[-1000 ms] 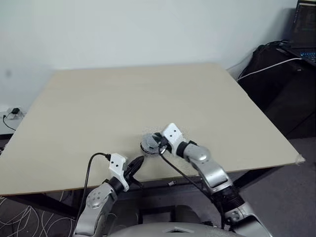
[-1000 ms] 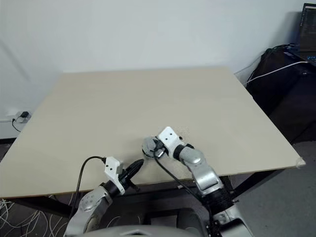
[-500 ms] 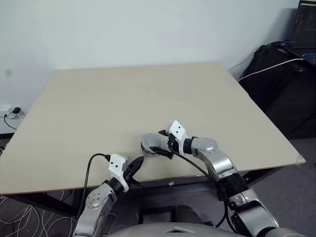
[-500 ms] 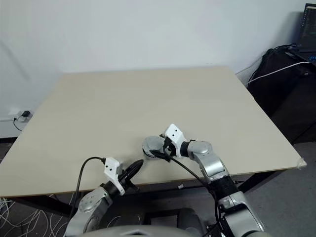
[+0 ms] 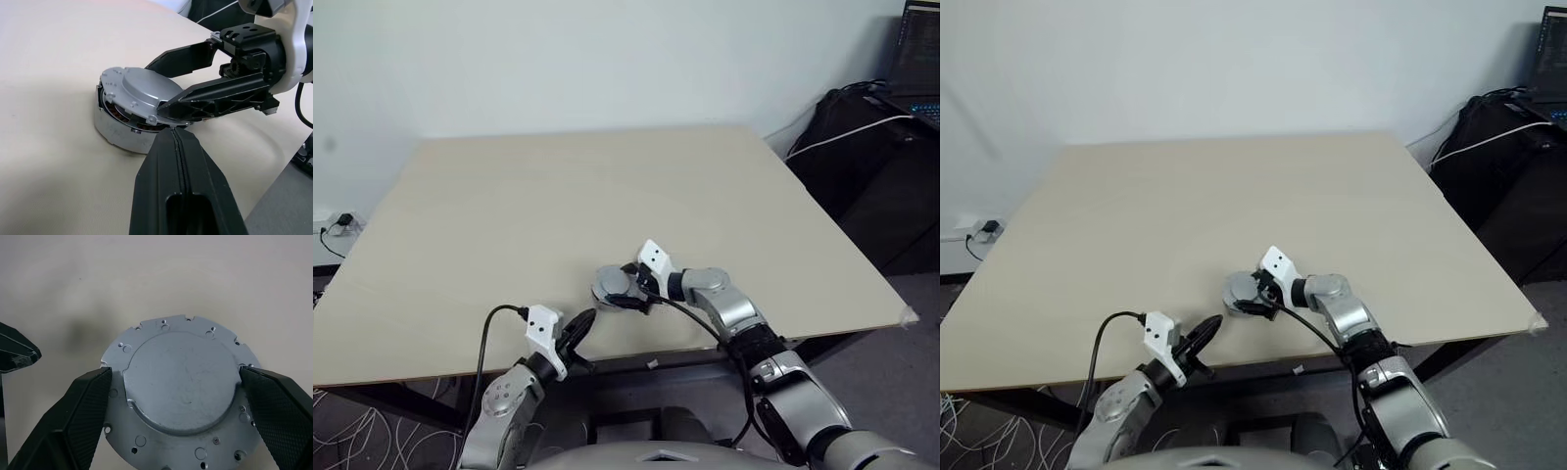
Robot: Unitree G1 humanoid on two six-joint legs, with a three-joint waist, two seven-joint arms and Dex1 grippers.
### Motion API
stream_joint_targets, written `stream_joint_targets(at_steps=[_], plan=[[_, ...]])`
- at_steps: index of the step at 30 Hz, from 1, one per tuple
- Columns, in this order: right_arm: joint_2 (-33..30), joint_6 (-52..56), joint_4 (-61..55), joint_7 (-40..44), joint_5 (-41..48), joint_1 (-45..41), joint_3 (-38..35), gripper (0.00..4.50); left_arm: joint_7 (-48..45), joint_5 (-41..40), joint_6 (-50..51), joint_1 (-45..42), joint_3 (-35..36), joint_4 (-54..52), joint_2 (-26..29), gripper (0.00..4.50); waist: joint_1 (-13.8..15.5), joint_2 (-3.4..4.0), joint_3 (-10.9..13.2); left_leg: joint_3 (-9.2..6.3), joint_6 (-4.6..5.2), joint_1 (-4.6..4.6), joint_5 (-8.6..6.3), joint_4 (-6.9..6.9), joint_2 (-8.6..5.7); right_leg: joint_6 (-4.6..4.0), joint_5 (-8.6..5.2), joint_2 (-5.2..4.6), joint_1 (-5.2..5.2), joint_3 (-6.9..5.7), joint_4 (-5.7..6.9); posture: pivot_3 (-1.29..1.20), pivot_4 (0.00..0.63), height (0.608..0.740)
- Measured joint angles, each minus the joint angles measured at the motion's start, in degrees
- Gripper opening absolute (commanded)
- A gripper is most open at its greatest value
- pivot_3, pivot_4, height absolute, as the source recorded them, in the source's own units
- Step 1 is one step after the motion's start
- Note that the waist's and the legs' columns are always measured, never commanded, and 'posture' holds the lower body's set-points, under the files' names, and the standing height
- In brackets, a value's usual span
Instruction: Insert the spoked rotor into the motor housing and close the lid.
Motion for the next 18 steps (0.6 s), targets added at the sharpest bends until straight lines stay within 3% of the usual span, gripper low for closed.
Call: stream_joint_targets(at_steps=[2, 6, 18], plan=[[0.1, -0.4, 0.6, 0.2, -0.4, -0.5, 0.0, 4.30, 0.1, -0.1, 0.0, 0.1, 0.0, 0.0, 0.0, 0.00, 0.0, 0.01, 0.0, 0.00, 0.00, 0.03, 0.00, 0.00, 0.00, 0.00, 0.00, 0.00, 0.01, 0.00, 0.00, 0.00, 0.000, 0.740], [0.5, -0.8, 1.7, 0.4, -0.7, -0.6, 0.0, 3.32, 0.2, -0.1, 0.0, 0.2, 0.0, -0.1, 0.0, 0.00, 0.0, 0.02, 0.0, 0.00, 0.00, 0.05, 0.00, 0.00, 0.00, 0.00, 0.00, 0.00, 0.03, 0.01, 0.01, 0.00, 0.000, 0.740], [3.2, 4.4, -7.9, -6.3, 0.6, 6.8, -3.0, 3.28, 0.7, -0.2, -0.1, 0.6, 0.0, -0.2, 0.1, 0.00, 0.0, 0.07, -0.1, 0.00, -0.01, 0.05, -0.01, -0.04, 0.01, 0.21, -0.16, 0.00, 0.01, 0.02, 0.01, 0.00, 0.000, 0.740]])
